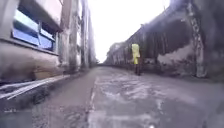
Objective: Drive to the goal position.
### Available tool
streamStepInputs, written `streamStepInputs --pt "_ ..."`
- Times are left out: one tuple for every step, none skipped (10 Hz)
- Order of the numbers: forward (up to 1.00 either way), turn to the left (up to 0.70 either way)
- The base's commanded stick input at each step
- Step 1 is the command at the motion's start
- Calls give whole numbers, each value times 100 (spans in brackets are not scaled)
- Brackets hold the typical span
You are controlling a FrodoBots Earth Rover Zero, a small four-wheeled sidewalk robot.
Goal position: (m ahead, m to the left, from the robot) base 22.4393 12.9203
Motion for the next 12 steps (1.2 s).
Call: streamStepInputs --pt "50 -20" --pt "50 0" --pt "50 0" --pt "50 0" --pt "50 0" --pt "50 0" --pt "50 0" --pt "50 0" --pt "50 0" --pt "50 0" --pt "50 0" --pt "50 0"
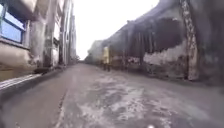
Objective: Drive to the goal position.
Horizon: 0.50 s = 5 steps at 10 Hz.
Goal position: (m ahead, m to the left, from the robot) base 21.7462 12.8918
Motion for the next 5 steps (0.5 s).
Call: streamStepInputs --pt "50 0" --pt "50 21" --pt "50 44" --pt "50 50" --pt "50 20"
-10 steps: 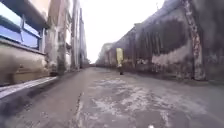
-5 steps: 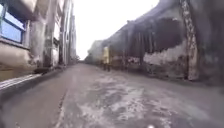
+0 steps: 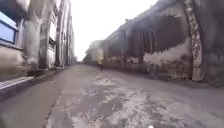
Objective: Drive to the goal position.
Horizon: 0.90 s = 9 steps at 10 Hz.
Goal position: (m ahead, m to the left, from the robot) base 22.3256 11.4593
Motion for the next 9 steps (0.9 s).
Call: streamStepInputs --pt "50 0" --pt "50 0" --pt "50 0" --pt "50 0" --pt "50 0" --pt "50 0" --pt "50 0" --pt "50 0" --pt "50 0"
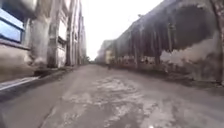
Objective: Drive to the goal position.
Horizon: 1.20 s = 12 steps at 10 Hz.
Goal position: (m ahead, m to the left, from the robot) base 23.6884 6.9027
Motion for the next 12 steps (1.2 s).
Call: streamStepInputs --pt "50 0" --pt "50 0" --pt "50 0" --pt "50 0" --pt "50 0" --pt "50 0" --pt "50 0" --pt "50 0" --pt "50 0" --pt "50 0" --pt "50 0" --pt "50 0"
